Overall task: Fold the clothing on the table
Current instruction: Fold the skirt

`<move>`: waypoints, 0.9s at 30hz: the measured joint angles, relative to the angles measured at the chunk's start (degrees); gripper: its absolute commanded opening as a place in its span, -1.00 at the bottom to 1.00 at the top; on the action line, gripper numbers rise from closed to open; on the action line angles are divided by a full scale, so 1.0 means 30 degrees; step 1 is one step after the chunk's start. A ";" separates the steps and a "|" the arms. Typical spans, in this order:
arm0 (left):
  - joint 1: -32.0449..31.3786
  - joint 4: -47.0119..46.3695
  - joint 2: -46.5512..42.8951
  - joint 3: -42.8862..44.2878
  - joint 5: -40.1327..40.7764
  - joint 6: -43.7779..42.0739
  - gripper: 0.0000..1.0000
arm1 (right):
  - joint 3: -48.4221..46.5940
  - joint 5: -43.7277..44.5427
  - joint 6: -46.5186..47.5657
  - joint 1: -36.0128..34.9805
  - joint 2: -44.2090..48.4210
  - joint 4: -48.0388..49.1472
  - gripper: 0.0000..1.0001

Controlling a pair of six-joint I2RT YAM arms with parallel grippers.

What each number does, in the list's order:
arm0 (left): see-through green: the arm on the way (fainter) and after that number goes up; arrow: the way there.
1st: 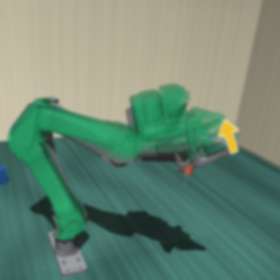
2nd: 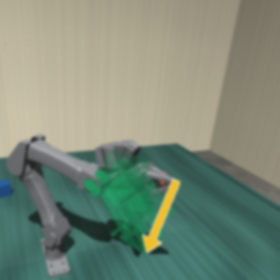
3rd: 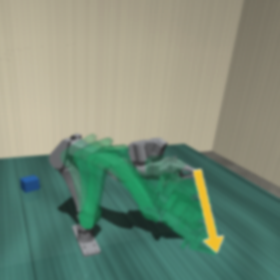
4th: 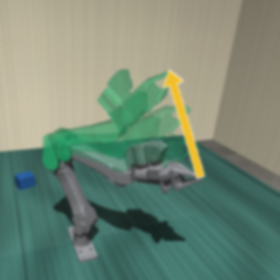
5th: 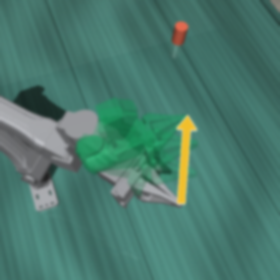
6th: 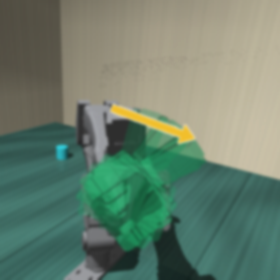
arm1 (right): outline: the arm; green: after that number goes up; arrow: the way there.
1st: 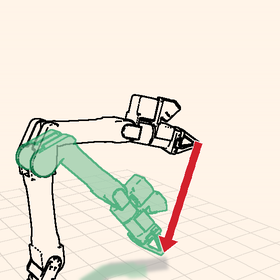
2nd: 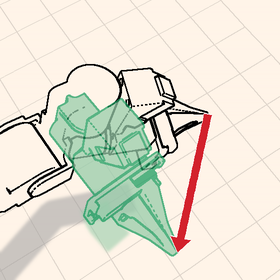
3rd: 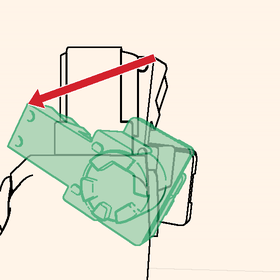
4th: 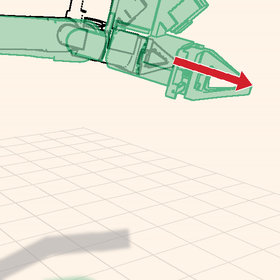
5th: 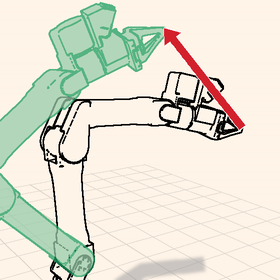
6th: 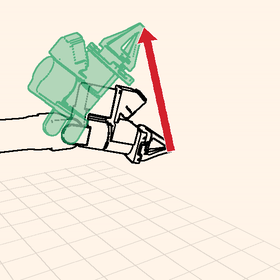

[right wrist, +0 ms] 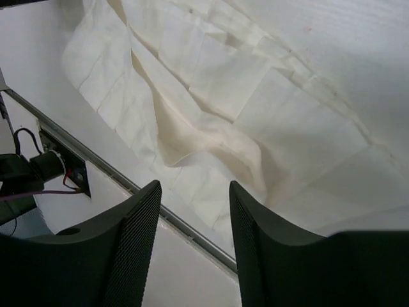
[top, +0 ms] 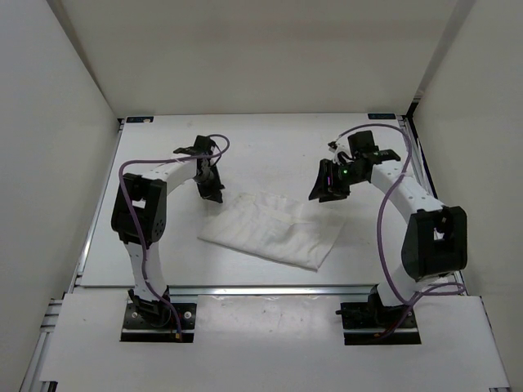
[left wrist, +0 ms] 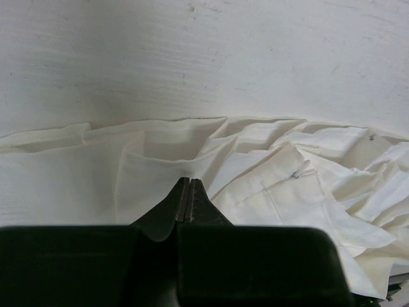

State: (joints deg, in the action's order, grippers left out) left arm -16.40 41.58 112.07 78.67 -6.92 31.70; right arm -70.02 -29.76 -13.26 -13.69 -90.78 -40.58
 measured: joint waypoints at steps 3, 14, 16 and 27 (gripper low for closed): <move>0.0007 0.0131 0.0066 0.0342 -0.0015 -0.0007 -1.00 | -0.0517 -0.0954 0.0656 0.0466 -0.1392 0.0357 0.07; 0.0168 0.0313 0.0080 0.0678 -0.0058 -0.0109 -1.00 | -0.0095 -0.1705 0.2514 0.0619 -0.4058 0.0576 -0.16; 0.0168 0.0284 0.0073 0.0663 -0.0058 -0.0080 -1.00 | 0.0029 -0.1668 0.2645 0.0845 -0.4065 0.0554 -0.16; 0.0277 -0.0015 0.0073 -0.0423 -0.0175 0.0270 -1.00 | 0.3701 -0.1872 0.2586 0.1224 -0.3606 0.0707 -0.20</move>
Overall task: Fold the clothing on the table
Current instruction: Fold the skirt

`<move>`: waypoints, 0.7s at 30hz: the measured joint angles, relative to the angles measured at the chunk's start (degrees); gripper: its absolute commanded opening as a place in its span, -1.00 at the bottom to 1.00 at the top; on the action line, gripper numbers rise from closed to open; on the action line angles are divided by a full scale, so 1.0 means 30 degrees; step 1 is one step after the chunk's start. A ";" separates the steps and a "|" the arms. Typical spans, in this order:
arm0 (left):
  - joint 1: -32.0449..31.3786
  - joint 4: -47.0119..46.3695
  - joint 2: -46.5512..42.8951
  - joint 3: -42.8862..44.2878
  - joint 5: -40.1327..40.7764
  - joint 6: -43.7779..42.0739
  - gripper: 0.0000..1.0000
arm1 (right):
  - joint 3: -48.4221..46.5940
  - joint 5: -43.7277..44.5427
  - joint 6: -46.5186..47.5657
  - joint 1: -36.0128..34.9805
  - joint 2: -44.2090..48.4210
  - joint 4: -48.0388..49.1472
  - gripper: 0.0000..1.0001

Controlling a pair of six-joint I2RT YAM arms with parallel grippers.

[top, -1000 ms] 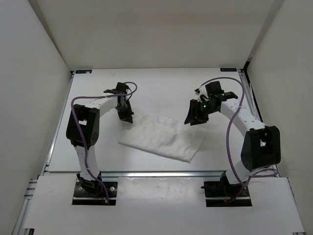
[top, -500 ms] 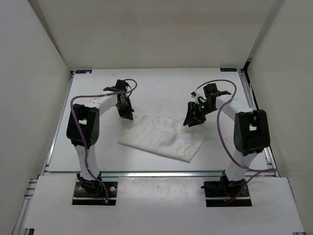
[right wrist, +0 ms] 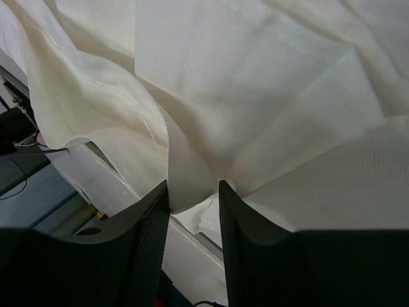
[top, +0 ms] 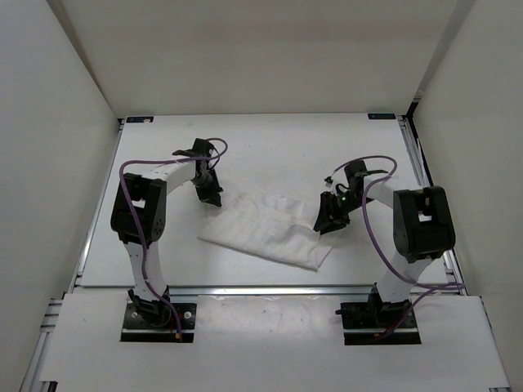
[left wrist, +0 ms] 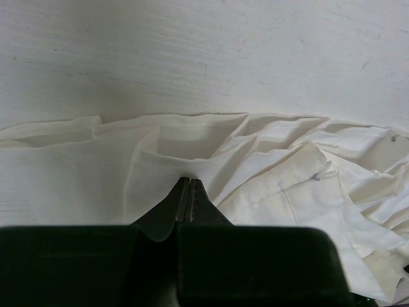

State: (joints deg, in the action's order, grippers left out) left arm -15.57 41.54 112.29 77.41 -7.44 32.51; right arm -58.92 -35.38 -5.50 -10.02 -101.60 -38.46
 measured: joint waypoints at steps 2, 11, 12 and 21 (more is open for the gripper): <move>0.0044 0.0000 0.0000 -0.0044 -0.0029 0.0022 -1.00 | 0.0386 -0.0168 -0.0095 -0.0058 0.0233 0.0044 -0.31; 0.0117 -0.0066 -0.0007 -0.0357 -0.0029 0.0102 -1.00 | 0.0597 -0.0583 -0.0656 -0.0051 0.1355 0.1013 -0.51; 0.0117 -0.0080 -0.0007 -0.0357 -0.0029 0.0102 -1.00 | 0.0597 -0.0663 -0.0772 -0.0007 0.1464 0.1071 -0.65; 0.0117 -0.0219 -0.0124 -0.0627 -0.0036 0.0124 -1.00 | 0.0597 -0.0845 -0.0976 -0.0168 0.1683 0.0918 -1.00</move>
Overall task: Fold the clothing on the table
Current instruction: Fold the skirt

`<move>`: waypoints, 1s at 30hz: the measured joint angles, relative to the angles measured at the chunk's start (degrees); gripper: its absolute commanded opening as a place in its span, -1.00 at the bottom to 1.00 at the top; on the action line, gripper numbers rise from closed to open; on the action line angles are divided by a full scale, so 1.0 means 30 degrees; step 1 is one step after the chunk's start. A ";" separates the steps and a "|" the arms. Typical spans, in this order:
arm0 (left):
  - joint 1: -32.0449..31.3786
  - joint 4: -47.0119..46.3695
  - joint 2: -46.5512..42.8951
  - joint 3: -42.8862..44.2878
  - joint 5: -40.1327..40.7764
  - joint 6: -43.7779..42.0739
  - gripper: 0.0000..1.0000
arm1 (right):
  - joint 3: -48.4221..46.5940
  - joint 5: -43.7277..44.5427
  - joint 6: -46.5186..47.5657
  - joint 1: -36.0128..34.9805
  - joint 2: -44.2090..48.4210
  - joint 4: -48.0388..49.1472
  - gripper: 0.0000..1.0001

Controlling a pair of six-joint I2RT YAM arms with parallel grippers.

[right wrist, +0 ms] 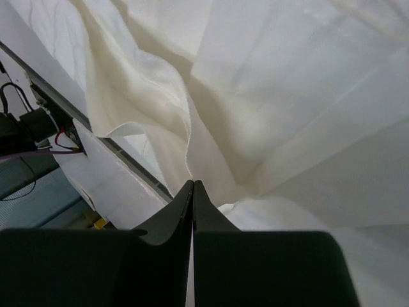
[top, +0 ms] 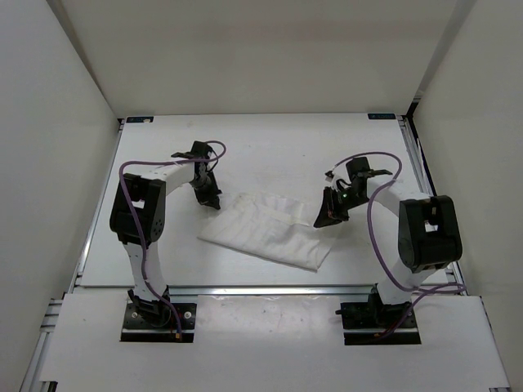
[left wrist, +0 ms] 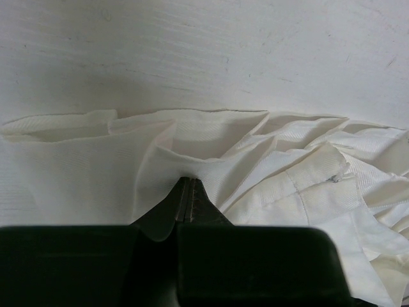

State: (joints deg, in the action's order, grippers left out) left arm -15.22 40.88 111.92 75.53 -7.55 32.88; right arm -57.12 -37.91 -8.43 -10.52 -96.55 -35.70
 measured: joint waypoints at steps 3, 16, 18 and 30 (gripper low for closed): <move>0.0000 -0.0044 -0.0044 -0.0087 0.0007 0.0022 -1.00 | -0.0124 -0.0146 -0.0036 -0.0488 0.0976 -0.0641 -1.00; 0.0036 -0.0226 -0.0357 -0.0597 0.0007 0.0000 -1.00 | -0.3490 -0.0510 -0.1348 0.0831 0.1880 0.1195 -1.00; 0.0036 -0.0204 -0.0415 -0.0663 0.0007 -0.0022 -1.00 | -0.3927 0.0022 -0.1719 0.1151 -0.0146 0.1967 -1.00; 0.0182 -0.0211 -0.0852 -0.1202 -0.0080 -0.0168 -1.00 | -0.9173 0.2237 -0.2980 0.0809 -0.5996 0.2863 -1.00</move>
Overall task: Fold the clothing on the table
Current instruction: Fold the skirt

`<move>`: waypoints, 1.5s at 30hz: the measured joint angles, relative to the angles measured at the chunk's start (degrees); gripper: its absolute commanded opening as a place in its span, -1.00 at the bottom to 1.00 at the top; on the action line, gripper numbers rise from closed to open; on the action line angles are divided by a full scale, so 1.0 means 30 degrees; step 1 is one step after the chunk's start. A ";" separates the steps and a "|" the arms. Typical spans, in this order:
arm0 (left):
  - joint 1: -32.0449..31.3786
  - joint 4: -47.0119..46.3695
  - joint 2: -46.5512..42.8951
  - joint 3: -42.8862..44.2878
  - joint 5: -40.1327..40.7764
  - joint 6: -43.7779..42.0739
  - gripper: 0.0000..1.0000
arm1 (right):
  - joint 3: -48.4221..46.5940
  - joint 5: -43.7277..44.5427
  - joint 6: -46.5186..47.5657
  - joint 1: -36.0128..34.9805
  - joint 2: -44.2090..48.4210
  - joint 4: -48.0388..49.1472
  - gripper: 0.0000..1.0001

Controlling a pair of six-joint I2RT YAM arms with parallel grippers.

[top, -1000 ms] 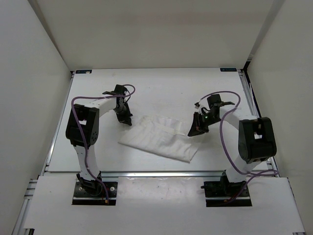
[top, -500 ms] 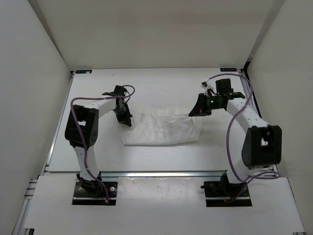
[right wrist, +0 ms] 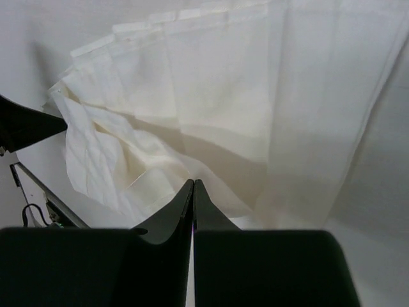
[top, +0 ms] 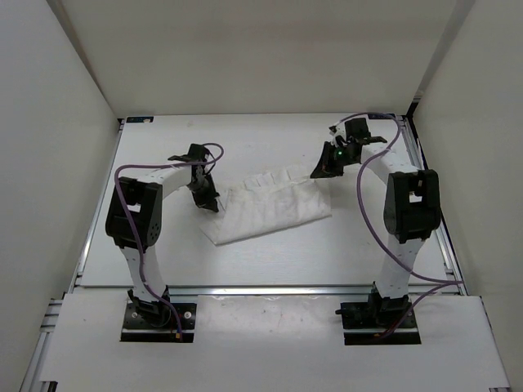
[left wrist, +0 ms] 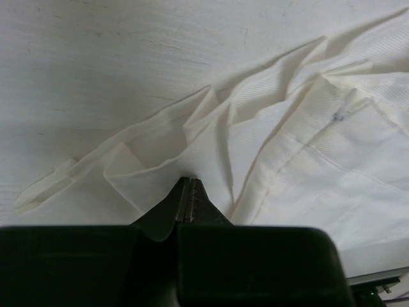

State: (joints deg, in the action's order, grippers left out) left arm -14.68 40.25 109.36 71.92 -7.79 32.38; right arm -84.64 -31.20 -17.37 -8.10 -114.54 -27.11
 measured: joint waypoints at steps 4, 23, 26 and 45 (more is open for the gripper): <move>0.0000 -0.0219 -0.0408 0.0189 -0.0474 0.0015 -0.91 | 0.0481 0.0707 0.0357 -0.0838 0.1239 -0.0474 -1.00; -0.2506 -0.5100 0.1078 0.7803 -0.5450 0.1792 -0.30 | 0.6790 0.0663 0.1239 -0.4291 0.5952 -0.5785 -0.99; -0.3045 -0.5195 0.2244 0.7978 -0.5960 0.2280 -0.52 | 0.7315 0.0335 0.1260 -0.4248 0.7337 -0.6215 -1.00; -0.8087 -0.2186 0.6870 1.2590 -0.5151 0.1173 -1.00 | 0.8298 0.0124 0.0408 -0.2317 0.6849 -0.5552 -1.00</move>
State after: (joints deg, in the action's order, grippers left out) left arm -38.94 33.69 129.97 109.69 -23.24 35.90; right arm -59.75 -30.83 -16.14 -15.05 -94.00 -43.77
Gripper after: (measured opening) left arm 0.024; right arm 0.004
